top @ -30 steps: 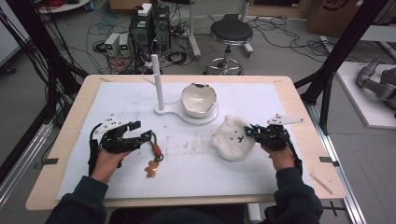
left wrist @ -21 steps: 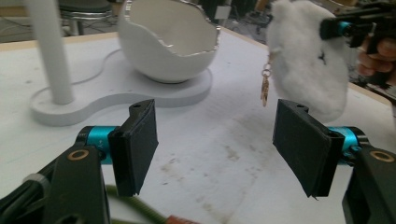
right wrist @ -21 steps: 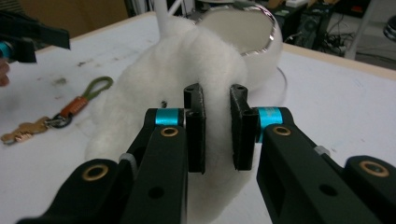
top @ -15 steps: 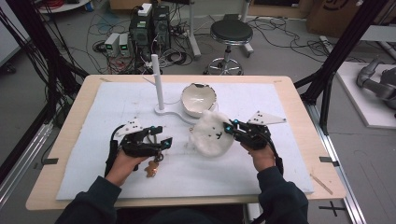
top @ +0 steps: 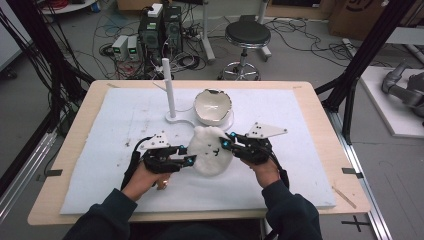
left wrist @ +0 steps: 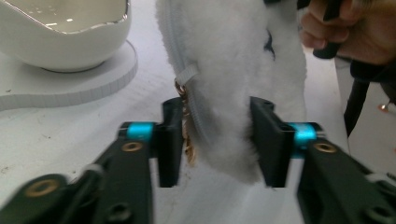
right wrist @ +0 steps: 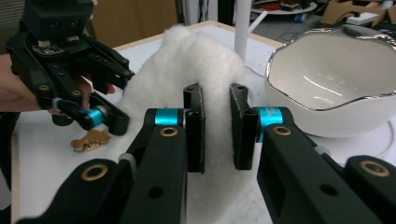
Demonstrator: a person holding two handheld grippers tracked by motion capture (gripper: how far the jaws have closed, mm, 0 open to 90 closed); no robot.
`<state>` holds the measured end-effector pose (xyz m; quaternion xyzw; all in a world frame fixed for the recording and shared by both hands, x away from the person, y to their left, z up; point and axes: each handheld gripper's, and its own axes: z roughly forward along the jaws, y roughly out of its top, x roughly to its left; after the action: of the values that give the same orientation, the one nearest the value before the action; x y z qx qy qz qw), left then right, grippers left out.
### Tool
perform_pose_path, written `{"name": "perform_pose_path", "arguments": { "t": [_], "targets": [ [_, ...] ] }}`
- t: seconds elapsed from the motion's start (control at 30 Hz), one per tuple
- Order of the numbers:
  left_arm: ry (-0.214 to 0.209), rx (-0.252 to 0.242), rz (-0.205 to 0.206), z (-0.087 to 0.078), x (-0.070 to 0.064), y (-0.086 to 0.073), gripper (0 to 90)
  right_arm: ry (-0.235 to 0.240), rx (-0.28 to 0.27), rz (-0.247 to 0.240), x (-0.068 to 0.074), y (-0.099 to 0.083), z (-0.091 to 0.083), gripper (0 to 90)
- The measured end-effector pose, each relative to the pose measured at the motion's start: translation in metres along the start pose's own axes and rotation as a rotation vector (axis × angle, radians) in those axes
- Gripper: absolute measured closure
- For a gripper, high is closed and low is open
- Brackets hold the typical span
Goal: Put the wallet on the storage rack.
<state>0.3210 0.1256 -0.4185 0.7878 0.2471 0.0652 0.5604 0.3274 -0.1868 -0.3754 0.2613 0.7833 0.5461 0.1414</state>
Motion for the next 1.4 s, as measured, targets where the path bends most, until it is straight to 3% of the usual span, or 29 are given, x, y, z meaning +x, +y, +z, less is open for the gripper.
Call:
{"name": "perform_pose_path", "arguments": {
  "t": [0.07,0.2,0.33,0.37,0.5,0.6,0.63,0.73,0.87,0.97,1.0,1.07,1.13,1.3,1.4],
  "targets": [
    [0.006,-0.002,0.027,-0.001,-0.001,0.000,74.9,0.008,0.005,-0.003,0.000,0.000,0.000,79.3],
    [0.030,-0.032,0.044,-0.006,0.001,0.001,77.4,0.024,0.023,-0.004,-0.003,-0.001,0.001,77.3],
    [0.039,-0.069,0.083,-0.016,0.004,0.004,78.8,0.067,0.081,0.021,-0.010,-0.007,0.004,65.1],
    [0.034,-0.083,0.091,-0.017,0.003,0.005,78.9,0.085,0.111,0.047,-0.015,-0.011,0.007,51.5],
    [0.012,-0.094,0.118,-0.019,0.002,0.007,79.0,0.133,0.173,0.093,-0.023,-0.017,0.014,42.9],
    [0.005,-0.089,0.123,-0.019,0.002,0.006,79.0,0.152,0.182,0.100,-0.023,-0.018,0.016,44.1],
    [0.013,-0.083,0.116,-0.018,0.002,0.006,78.9,0.195,0.187,0.098,-0.023,-0.017,0.016,61.3],
    [0.036,-0.062,0.107,-0.018,0.004,0.004,78.8,0.221,0.163,0.067,-0.021,-0.015,0.012,72.7],
    [0.089,-0.021,0.072,-0.015,0.005,0.004,73.9,0.186,0.145,-0.003,-0.016,-0.012,0.011,75.7],
    [0.172,-0.024,0.035,-0.020,0.013,0.002,60.9,0.124,0.128,-0.080,-0.013,-0.011,0.008,76.1],
    [0.172,-0.024,0.035,-0.020,0.013,0.002,56.6,0.124,0.128,-0.080,-0.013,-0.011,0.008,76.1],
    [0.232,-0.071,-0.015,-0.035,0.025,0.001,49.7,0.081,0.108,-0.102,-0.015,-0.009,0.005,76.2],
    [0.249,-0.104,-0.043,-0.046,0.031,0.001,45.0,0.059,0.093,-0.113,-0.017,-0.006,0.002,76.2],
    [0.343,-0.179,-0.064,-0.078,0.048,-0.002,30.2,0.024,0.070,-0.157,-0.021,0.006,-0.003,76.0],
    [0.372,-0.197,-0.086,-0.089,0.056,-0.005,21.3,-0.011,0.058,-0.178,-0.027,0.018,-0.003,76.0]
  ]
}}
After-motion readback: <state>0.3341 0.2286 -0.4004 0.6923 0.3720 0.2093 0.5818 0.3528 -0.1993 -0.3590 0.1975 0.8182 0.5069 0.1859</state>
